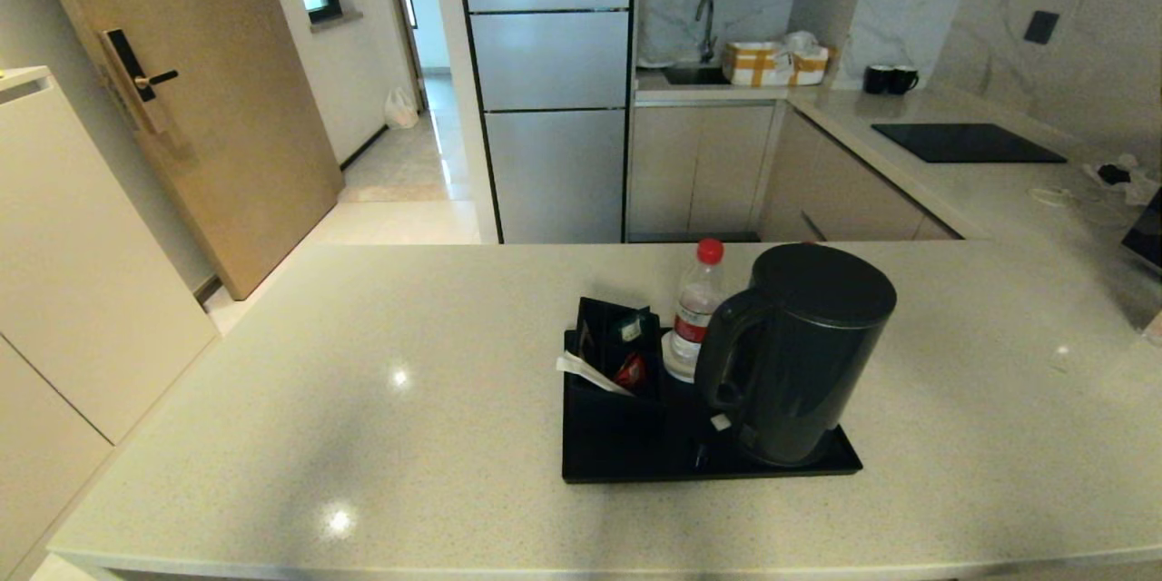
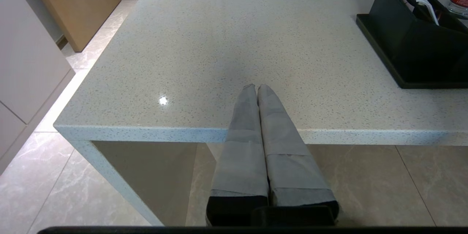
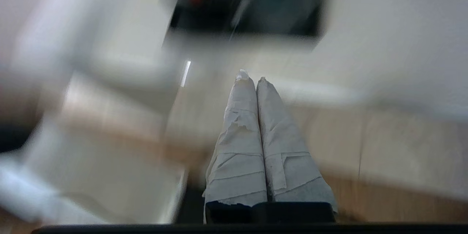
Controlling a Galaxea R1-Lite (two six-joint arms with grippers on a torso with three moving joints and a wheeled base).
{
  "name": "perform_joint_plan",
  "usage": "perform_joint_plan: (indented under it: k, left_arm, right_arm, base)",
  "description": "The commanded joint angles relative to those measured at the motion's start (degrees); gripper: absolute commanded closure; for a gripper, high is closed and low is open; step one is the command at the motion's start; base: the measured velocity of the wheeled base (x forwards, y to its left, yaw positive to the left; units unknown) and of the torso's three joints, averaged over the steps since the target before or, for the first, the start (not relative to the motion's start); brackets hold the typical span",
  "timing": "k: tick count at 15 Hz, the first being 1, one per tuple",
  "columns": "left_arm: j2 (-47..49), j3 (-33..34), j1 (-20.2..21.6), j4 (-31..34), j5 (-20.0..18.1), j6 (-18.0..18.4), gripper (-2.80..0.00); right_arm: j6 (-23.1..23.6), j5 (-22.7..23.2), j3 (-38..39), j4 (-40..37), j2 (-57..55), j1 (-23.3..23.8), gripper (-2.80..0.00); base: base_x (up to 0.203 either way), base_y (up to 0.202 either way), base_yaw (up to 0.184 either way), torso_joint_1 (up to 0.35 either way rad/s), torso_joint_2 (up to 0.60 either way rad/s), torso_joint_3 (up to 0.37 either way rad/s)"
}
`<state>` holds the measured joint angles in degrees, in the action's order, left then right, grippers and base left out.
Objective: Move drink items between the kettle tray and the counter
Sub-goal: Pick up the kettle
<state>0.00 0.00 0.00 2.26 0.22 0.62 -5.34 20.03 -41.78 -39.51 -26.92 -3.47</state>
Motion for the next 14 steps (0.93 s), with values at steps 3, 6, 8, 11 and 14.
perform_joint_plan:
  k: [3,6,8,11,14]
  left_arm:
    - [-0.09,0.00,0.00,0.03,0.04,-0.01,0.00]
    - [0.00,0.00,0.00,0.03,0.04,-0.01,0.00]
    - [-0.03,0.00,0.00,0.03,0.04,-0.01,0.00]
    - [-0.01,0.00,0.00,0.03,0.04,-0.01,0.00]
    - [0.00,0.00,0.00,0.03,0.04,-0.01,0.00]
  right_arm:
    - [2.45,5.40,4.29,5.63,-15.92,-6.27,0.00]
    - [3.18,6.63,11.69,26.80,-29.74,-8.00,0.00]
    - [3.59,4.60,15.19,43.48,-38.88,-10.16,0.00]
    - [4.52,-1.67,18.17,60.42,-50.83,-16.70,0.00]
    - [5.56,-12.51,21.32,80.19,-59.15,-27.03,0.00]
  base:
    - [0.000,0.000,0.000,0.000,0.00,0.000]
    - [0.000,0.000,0.000,0.000,0.00,0.000]
    - [0.000,0.000,0.000,0.000,0.00,0.000]
    - [0.000,0.000,0.000,0.000,0.00,0.000]
    - [0.000,0.000,0.000,0.000,0.00,0.000]
